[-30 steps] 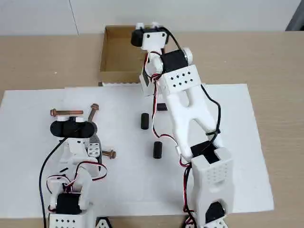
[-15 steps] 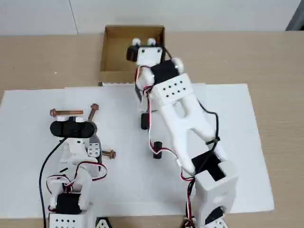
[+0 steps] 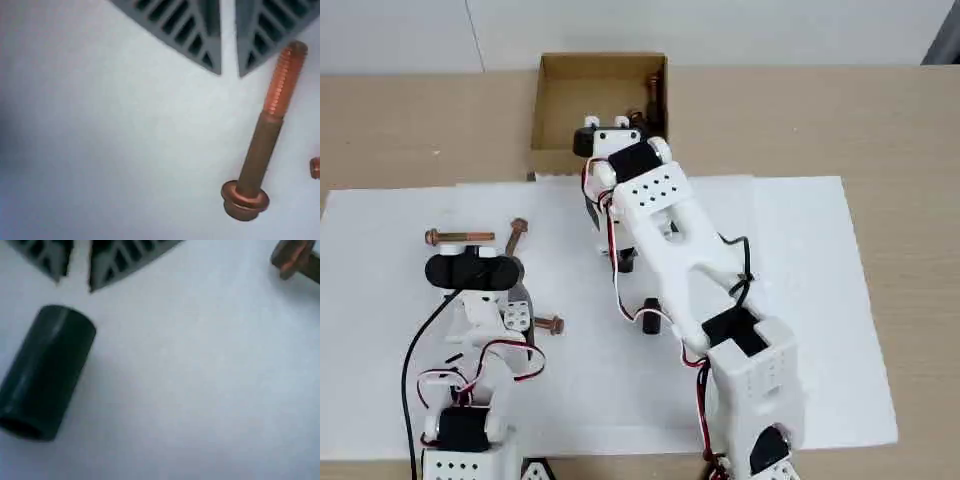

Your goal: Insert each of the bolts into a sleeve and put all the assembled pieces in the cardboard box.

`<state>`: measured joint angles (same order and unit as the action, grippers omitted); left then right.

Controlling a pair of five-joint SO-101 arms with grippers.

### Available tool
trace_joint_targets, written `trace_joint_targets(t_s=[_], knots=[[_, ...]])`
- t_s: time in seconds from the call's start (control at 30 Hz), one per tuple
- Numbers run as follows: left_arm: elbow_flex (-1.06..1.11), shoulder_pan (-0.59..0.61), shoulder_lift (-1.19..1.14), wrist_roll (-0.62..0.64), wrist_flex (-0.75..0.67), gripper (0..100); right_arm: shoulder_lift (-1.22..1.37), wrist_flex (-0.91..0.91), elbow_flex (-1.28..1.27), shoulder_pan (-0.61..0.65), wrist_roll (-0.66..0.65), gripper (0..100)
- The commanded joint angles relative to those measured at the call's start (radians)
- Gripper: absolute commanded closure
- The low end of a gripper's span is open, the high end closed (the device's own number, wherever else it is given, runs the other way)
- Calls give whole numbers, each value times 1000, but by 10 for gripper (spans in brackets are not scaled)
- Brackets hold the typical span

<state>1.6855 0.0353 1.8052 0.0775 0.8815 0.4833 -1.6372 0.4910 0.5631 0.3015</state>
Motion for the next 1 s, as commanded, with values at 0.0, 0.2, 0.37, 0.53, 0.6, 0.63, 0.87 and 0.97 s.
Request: trace_joint_targets(t_s=[0.0, 0.2, 0.37, 0.53, 0.6, 0.63, 0.87, 0.97], knots=[[-4, 3, 11, -3, 0, 994, -2, 38, 3, 5, 6, 861], [-4, 3, 11, -3, 0, 994, 2, 73, 3, 8, 2, 861], [-4, 3, 11, -3, 0, 994, 51, 93, 3, 16, 0, 860], [-4, 3, 11, -3, 0, 994, 117, 111, 3, 18, 5, 861], [-4, 3, 11, -3, 0, 994, 131, 127, 3, 16, 2, 861], [-4, 3, 11, -3, 0, 994, 139, 136, 3, 16, 2, 861], [-4, 3, 11, -3, 0, 994, 177, 180, 3, 16, -2, 957], [-4, 3, 11, -3, 0, 994, 183, 180, 3, 16, -2, 983]])
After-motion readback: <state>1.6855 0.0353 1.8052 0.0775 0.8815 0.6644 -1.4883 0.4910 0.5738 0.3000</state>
